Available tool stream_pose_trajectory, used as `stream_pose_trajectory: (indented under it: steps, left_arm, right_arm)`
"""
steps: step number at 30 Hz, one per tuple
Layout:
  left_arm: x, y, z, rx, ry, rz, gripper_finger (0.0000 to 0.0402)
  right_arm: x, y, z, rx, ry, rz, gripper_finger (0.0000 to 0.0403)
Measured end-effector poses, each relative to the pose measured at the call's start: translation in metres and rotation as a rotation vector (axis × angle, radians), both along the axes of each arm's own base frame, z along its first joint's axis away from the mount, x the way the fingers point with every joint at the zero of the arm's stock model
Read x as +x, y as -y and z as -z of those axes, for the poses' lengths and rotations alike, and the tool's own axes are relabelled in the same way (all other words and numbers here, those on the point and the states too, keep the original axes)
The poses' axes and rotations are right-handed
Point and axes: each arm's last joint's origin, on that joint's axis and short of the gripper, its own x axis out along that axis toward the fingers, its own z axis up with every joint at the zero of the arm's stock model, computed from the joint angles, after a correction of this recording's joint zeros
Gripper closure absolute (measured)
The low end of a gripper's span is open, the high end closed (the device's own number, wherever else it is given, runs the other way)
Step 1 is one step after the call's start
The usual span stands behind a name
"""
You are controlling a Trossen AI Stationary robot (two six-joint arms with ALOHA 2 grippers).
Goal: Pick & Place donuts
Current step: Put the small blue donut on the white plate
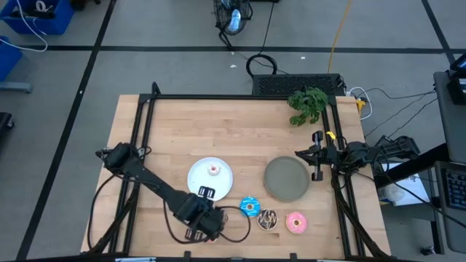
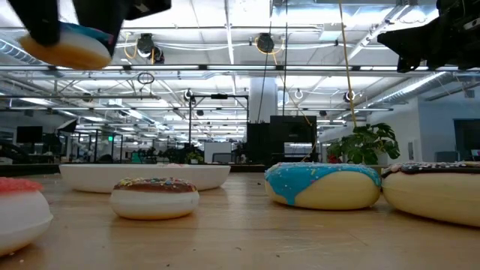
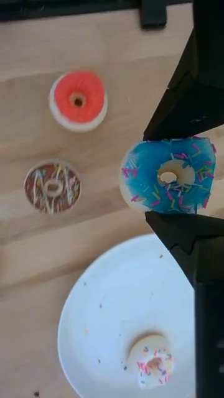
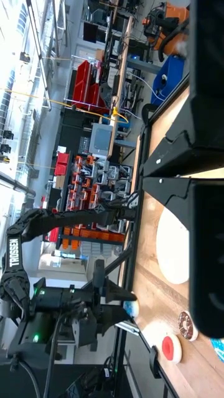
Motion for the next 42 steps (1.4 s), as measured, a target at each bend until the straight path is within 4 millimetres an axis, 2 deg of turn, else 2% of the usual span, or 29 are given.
stream_pose_trajectory:
  steps: [6,14,20,25,35,42]
  left_arm:
    - [0.006,-0.016,-0.005,-0.010,-0.012,-0.020,0.0215]
    - [0.014,-0.056,-0.028,-0.004,0.043,-0.103,0.0215]
    - [0.008,-0.081,-0.036,0.041,-0.024,-0.115,0.0215]
    - [0.009,-0.093,-0.044,0.033,-0.004,-0.131,0.0215]
    - [0.021,-0.110,-0.044,0.013,0.052,-0.110,0.0215]
    - [0.020,-0.117,-0.044,-0.001,0.008,-0.127,0.0215]
  right_arm:
    - [0.000,0.000,0.000,0.000,0.000,0.000,0.0403]
    - [0.000,0.000,0.000,-0.001,0.000,-0.002,0.0403]
    - [0.000,0.000,0.000,-0.001,0.000,-0.003,0.0403]
    - [0.000,0.000,0.000,-0.005,-0.001,-0.002,0.0403]
    - [0.000,0.000,0.000,-0.003,-0.001,-0.003,0.0403]
    - [0.000,0.000,0.000,-0.005,-0.001,-0.003,0.0403]
